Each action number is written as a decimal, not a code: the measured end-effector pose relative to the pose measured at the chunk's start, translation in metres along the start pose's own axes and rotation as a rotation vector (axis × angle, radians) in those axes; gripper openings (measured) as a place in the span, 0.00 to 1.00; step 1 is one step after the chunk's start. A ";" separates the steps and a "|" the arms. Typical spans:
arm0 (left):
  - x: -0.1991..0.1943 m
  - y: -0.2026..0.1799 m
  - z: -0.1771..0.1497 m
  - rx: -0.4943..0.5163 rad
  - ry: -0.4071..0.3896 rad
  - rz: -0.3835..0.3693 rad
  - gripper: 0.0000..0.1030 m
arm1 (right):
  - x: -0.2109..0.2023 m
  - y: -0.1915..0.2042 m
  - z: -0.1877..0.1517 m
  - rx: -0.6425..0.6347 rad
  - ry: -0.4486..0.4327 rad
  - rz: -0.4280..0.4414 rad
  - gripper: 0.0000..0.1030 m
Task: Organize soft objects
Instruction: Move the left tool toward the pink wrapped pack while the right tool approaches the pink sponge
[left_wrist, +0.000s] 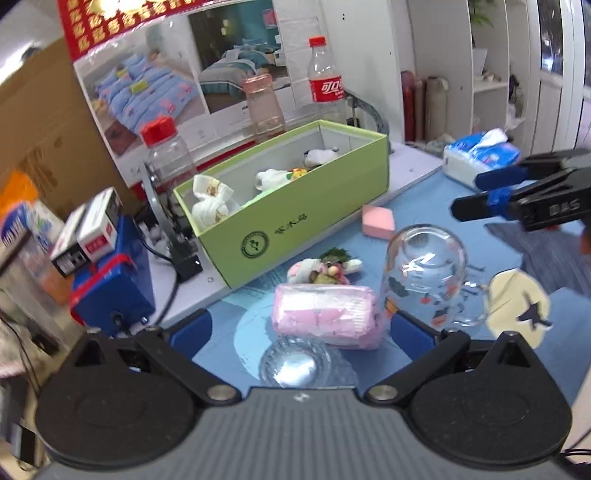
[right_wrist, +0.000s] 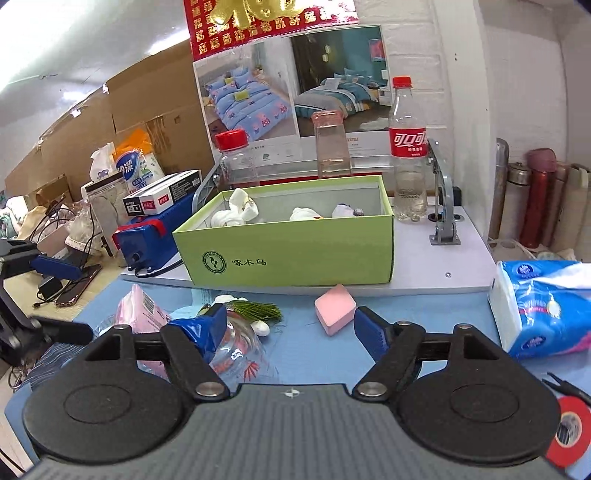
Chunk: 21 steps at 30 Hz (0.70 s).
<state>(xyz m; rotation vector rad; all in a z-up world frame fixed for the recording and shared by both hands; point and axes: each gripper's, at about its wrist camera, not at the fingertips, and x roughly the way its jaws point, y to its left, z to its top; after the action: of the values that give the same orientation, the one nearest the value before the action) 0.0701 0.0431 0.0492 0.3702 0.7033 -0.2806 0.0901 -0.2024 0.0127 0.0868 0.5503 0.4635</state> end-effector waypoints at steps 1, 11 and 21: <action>0.005 0.001 0.002 0.014 0.008 0.019 1.00 | -0.001 -0.001 -0.002 0.005 0.002 -0.001 0.61; 0.048 0.093 0.014 -0.172 0.076 0.389 1.00 | 0.001 -0.020 -0.002 0.053 -0.001 -0.029 0.61; 0.044 0.142 -0.020 -0.409 0.115 0.299 1.00 | 0.016 -0.027 -0.003 0.082 0.027 -0.022 0.62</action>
<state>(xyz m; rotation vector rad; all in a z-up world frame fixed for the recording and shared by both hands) 0.1434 0.1730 0.0391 0.0970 0.7869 0.1703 0.1118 -0.2199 -0.0031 0.1529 0.5967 0.4216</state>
